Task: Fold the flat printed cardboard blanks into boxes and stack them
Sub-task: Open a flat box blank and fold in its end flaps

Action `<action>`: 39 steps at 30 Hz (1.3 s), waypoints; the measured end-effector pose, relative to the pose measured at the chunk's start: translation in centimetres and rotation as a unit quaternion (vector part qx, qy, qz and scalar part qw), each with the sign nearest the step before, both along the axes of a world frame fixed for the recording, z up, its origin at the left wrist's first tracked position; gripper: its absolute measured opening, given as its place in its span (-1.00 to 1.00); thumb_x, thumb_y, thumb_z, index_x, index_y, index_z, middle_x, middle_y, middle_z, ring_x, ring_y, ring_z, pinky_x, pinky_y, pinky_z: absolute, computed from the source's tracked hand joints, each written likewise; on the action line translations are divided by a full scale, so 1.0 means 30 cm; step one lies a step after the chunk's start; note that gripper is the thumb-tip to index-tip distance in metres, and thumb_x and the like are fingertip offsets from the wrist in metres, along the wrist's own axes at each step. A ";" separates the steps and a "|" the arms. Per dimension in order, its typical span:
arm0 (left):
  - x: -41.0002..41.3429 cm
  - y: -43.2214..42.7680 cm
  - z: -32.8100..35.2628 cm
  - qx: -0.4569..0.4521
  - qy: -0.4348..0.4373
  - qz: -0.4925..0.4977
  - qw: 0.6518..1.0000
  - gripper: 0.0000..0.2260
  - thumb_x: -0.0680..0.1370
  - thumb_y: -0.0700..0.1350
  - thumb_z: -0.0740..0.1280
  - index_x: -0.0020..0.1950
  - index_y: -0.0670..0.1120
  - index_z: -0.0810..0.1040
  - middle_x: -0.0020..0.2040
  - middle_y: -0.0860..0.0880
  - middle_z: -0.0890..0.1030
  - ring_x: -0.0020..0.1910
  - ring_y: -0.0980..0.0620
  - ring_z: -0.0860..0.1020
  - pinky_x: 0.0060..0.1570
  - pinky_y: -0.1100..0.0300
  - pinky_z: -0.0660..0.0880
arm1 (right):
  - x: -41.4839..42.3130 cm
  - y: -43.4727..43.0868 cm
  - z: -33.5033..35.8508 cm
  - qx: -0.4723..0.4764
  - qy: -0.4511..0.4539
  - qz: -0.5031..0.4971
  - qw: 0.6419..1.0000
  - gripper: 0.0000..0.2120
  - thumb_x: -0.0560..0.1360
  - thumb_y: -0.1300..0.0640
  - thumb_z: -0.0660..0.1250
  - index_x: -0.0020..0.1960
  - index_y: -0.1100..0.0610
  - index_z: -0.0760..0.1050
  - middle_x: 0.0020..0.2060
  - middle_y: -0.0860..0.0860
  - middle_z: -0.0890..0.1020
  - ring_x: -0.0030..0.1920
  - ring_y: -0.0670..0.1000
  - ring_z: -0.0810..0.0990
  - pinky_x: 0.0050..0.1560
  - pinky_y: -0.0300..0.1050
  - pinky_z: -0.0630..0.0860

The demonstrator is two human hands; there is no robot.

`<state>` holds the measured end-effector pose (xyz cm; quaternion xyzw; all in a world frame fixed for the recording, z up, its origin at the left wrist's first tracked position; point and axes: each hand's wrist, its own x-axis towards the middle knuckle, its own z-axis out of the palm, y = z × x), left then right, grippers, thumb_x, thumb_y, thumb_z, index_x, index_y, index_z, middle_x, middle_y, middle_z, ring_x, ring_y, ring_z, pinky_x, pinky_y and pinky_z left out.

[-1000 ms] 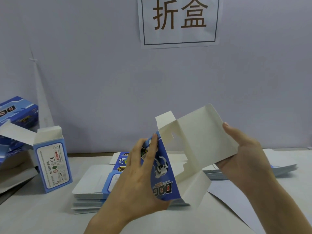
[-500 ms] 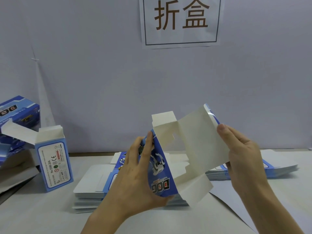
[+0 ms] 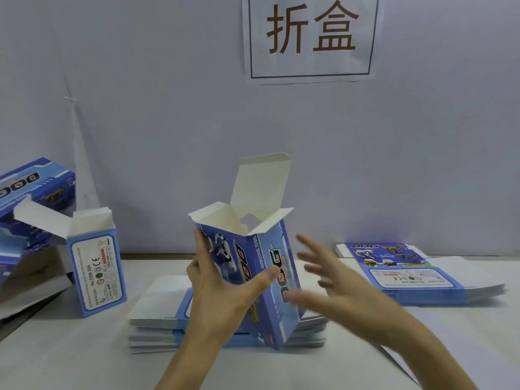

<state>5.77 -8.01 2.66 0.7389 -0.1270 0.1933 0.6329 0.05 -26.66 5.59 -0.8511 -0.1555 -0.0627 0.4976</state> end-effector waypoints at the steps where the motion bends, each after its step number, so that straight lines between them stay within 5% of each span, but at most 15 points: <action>1: -0.005 -0.015 0.002 -0.013 0.015 0.001 1.000 0.23 0.00 0.28 0.61 0.49 0.32 -0.06 0.29 0.02 0.27 0.14 0.33 0.32 0.04 0.17 0.44 | 0.005 0.026 -0.014 -0.019 0.010 0.028 0.999 -0.17 0.32 -0.26 0.47 0.37 -0.49 -0.01 0.23 -0.46 0.43 0.22 -0.43 0.40 0.12 -0.47 0.40; 3: -0.015 -0.030 0.004 -0.027 0.033 -0.006 0.999 0.24 -0.05 0.35 0.57 0.50 0.29 -0.03 0.29 0.03 0.26 0.18 0.11 0.34 -0.01 0.18 0.51 | 0.023 0.067 -0.051 -0.022 -0.015 0.019 0.999 0.00 0.28 -0.26 0.47 0.45 -0.43 -0.17 0.32 -0.43 0.35 0.29 -0.35 0.38 0.20 -0.37 0.45; 5: -0.026 -0.023 0.016 -0.049 0.037 -0.032 0.998 0.17 -0.01 0.47 0.47 0.51 0.27 0.02 0.31 0.05 0.31 0.22 0.10 0.41 -0.11 0.36 0.53 | 0.030 0.091 -0.057 -0.014 -0.097 -0.056 0.994 -0.01 0.29 -0.16 0.47 0.48 -0.38 -0.14 0.34 -0.30 0.40 0.27 -0.23 0.46 0.21 -0.19 0.51; 8: -0.025 0.008 0.032 -0.064 -0.010 -0.090 0.994 -0.33 0.32 0.41 0.29 0.38 0.20 0.37 0.26 0.08 0.49 0.20 0.17 0.52 -0.05 0.32 0.53 | 0.028 0.054 -0.026 0.074 -0.158 -0.086 0.981 -0.21 0.25 -0.01 0.46 0.23 -0.59 0.13 0.02 -0.34 0.59 0.02 -0.22 0.61 -0.12 -0.32 0.57; 11: -0.019 0.028 0.042 -0.059 -0.002 -0.151 0.987 -0.62 0.38 0.21 0.26 0.11 0.10 0.58 -0.01 0.08 0.69 -0.02 0.14 0.64 -0.18 0.34 0.54 | 0.027 0.006 0.000 0.192 -0.077 -0.031 0.978 -0.21 0.15 -0.07 0.51 0.31 -0.34 0.29 0.01 -0.20 0.64 0.02 -0.09 0.66 -0.19 -0.23 0.61; 15: -0.022 0.028 0.032 -0.024 0.051 -0.174 0.983 -0.51 0.28 0.26 0.32 0.02 -0.05 0.60 -0.13 0.00 0.70 -0.13 0.05 0.67 -0.16 0.22 0.58 | 0.024 0.000 0.008 0.213 -0.051 -0.025 0.976 -0.12 0.10 -0.12 0.52 0.38 -0.19 0.31 0.05 -0.13 0.64 0.06 -0.04 0.66 -0.15 -0.14 0.63; 19: -0.031 0.025 0.043 -0.050 0.019 -0.136 0.989 -0.51 0.45 0.15 0.28 -0.37 -0.28 0.52 -0.51 -0.19 0.54 -0.53 -0.04 0.52 -0.47 0.24 0.46 | 0.031 -0.005 0.010 0.218 -0.055 -0.051 0.973 -0.39 0.23 -0.21 0.52 0.18 -0.32 0.31 -0.02 -0.24 0.62 0.03 -0.08 0.65 -0.15 -0.18 0.64; 24: -0.026 0.031 0.042 -0.039 0.027 -0.130 0.990 -0.38 0.42 0.24 0.37 -0.18 -0.39 0.50 -0.29 -0.44 0.51 -0.30 -0.42 0.49 -0.21 -0.20 0.50 | 0.031 0.009 -0.003 0.192 -0.036 -0.029 0.980 -0.32 0.22 -0.22 0.44 0.23 -0.44 0.18 -0.02 -0.41 0.58 0.01 -0.23 0.63 -0.15 -0.27 0.61; 27: -0.027 0.022 0.035 -0.031 0.012 -0.119 0.992 -0.42 0.41 0.20 0.29 -0.22 -0.39 0.50 -0.40 -0.34 0.53 -0.43 -0.25 0.51 -0.36 -0.01 0.51 | 0.031 0.014 -0.016 0.143 -0.049 -0.047 0.987 -0.27 0.17 -0.33 0.46 0.21 -0.53 0.12 0.03 -0.52 0.50 0.08 -0.34 0.55 0.07 -0.22 0.59; 30: -0.023 0.016 0.028 -0.059 0.006 -0.117 0.991 -0.51 0.44 0.12 0.29 -0.30 -0.36 0.49 -0.51 -0.18 0.52 -0.52 -0.04 0.50 -0.46 0.21 0.46 | 0.026 0.021 -0.007 0.145 -0.036 -0.040 0.988 -0.38 0.19 -0.31 0.45 -0.02 -0.71 0.09 -0.04 -0.60 0.47 0.04 -0.39 0.54 -0.11 -0.35 0.59; 34: -0.021 0.021 0.032 -0.069 0.006 -0.127 0.990 -0.50 0.36 0.16 0.34 -0.24 -0.33 0.53 -0.43 -0.19 0.57 -0.46 -0.02 0.55 -0.44 0.23 0.48 | 0.031 0.021 -0.008 0.152 -0.048 -0.032 0.987 -0.28 0.23 -0.26 0.44 0.13 -0.60 0.01 -0.03 -0.60 0.45 0.04 -0.40 0.53 -0.23 -0.40 0.55; 39: -0.013 0.014 0.011 -0.066 -0.004 -0.090 0.994 -0.49 0.43 0.15 0.26 -0.21 -0.35 0.56 -0.39 -0.25 0.59 -0.42 -0.14 0.55 -0.45 0.18 0.51 | 0.038 0.016 -0.022 0.150 -0.032 -0.045 0.987 0.12 0.04 -0.45 0.39 0.48 -0.35 -0.09 0.32 -0.35 0.37 0.29 -0.15 0.48 0.18 -0.01 0.57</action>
